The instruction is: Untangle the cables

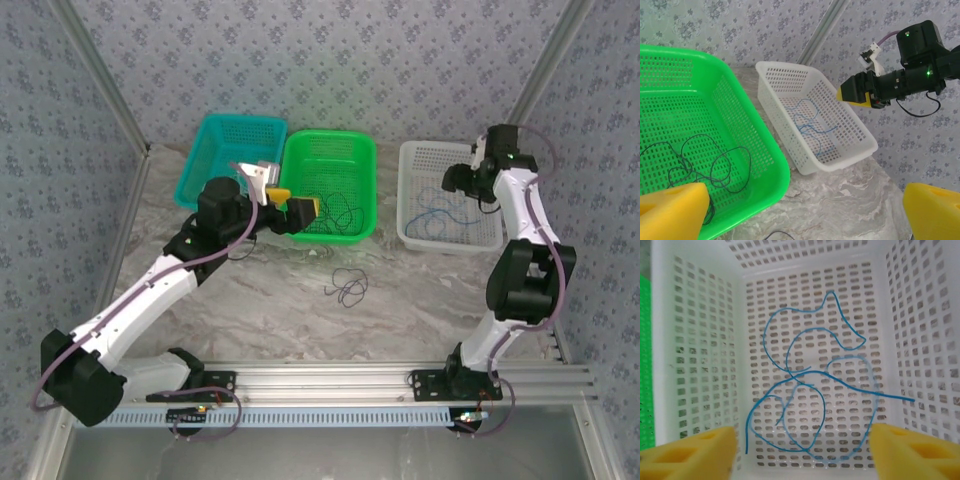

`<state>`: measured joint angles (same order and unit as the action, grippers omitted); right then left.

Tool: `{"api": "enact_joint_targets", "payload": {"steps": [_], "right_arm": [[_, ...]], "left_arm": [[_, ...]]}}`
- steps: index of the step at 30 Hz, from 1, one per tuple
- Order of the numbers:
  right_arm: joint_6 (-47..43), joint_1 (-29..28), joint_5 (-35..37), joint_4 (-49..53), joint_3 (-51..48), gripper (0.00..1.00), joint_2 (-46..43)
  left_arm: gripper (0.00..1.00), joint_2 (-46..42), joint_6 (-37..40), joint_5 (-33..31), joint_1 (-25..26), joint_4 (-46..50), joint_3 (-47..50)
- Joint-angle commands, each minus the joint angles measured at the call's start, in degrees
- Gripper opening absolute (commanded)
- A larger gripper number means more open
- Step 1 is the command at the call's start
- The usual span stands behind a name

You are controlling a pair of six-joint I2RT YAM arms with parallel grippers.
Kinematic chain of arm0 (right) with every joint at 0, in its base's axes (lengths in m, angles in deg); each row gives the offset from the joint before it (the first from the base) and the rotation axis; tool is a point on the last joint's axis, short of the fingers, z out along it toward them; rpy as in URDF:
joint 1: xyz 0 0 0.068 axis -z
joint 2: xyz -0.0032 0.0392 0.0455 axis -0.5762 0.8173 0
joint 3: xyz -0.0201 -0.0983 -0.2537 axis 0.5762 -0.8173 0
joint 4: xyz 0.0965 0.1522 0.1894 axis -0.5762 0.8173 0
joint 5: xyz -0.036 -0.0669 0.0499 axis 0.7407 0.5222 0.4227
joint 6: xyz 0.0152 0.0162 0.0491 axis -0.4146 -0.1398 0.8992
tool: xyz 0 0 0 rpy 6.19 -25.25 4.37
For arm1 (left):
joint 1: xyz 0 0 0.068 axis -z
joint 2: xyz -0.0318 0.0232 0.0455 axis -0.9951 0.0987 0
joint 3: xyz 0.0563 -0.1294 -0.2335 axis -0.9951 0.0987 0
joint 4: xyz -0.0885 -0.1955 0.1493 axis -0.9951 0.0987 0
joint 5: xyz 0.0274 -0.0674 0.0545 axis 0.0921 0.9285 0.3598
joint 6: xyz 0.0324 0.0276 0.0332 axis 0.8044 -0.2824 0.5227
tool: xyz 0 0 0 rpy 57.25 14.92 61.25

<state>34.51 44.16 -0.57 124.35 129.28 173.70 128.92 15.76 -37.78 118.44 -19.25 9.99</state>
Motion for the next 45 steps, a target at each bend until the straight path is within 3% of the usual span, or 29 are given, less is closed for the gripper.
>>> {"api": "enact_joint_targets", "payload": {"steps": [1, 5, 9, 14, 17, 22, 26, 32, 37, 45], "right_arm": [[0.2, 0.3, 1.8, 0.8, 1.4, 0.80, -2.2], [1.1, -0.9, 1.7, 1.0, 0.4, 0.80, -6.8], [1.9, -5.8, 0.1, 1.5, -3.5, 0.77, -12.9], [4.8, -17.4, -3.7, -0.5, -13.6, 0.71, -21.7], [7.1, -25.6, -2.3, -1.4, -19.1, 0.67, -24.7], [13.9, -36.6, 0.0, -5.4, -29.9, 0.60, -25.9], [14.5, -44.5, 1.0, -9.5, -34.5, 0.58, -25.9], [5.9, -52.4, 1.4, -10.1, -32.8, 0.61, -22.4], [-2.8, -56.7, 4.5, -8.4, -30.5, 0.63, -17.2], [-16.2, -63.2, 7.0, -3.0, -20.0, 0.62, -4.4]], "left_arm": [[0.99, -2.1, 1.1, -1.4, -0.4, 2.1, 0.2], [1.00, -3.1, 1.9, -3.5, -0.4, 4.3, 1.9], [1.00, -2.4, 1.5, -4.0, -0.4, 6.7, 3.4], [0.99, -0.7, -0.2, -5.1, -0.4, 9.4, 5.5], [0.99, -0.1, -0.6, -5.9, -0.4, 9.7, 6.6], [0.99, 1.0, -1.3, -6.5, -0.5, 9.7, 8.6], [0.97, 2.4, -2.4, -8.4, -0.4, 11.7, 11.1], [0.97, 1.5, -6.1, -11.9, -1.0, 13.1, 13.5], [0.97, -1.7, -11.1, -13.2, -6.7, 16.5, 15.6], [0.98, -9.8, -12.8, -12.6, -13.5, 19.4, 19.9]]}}
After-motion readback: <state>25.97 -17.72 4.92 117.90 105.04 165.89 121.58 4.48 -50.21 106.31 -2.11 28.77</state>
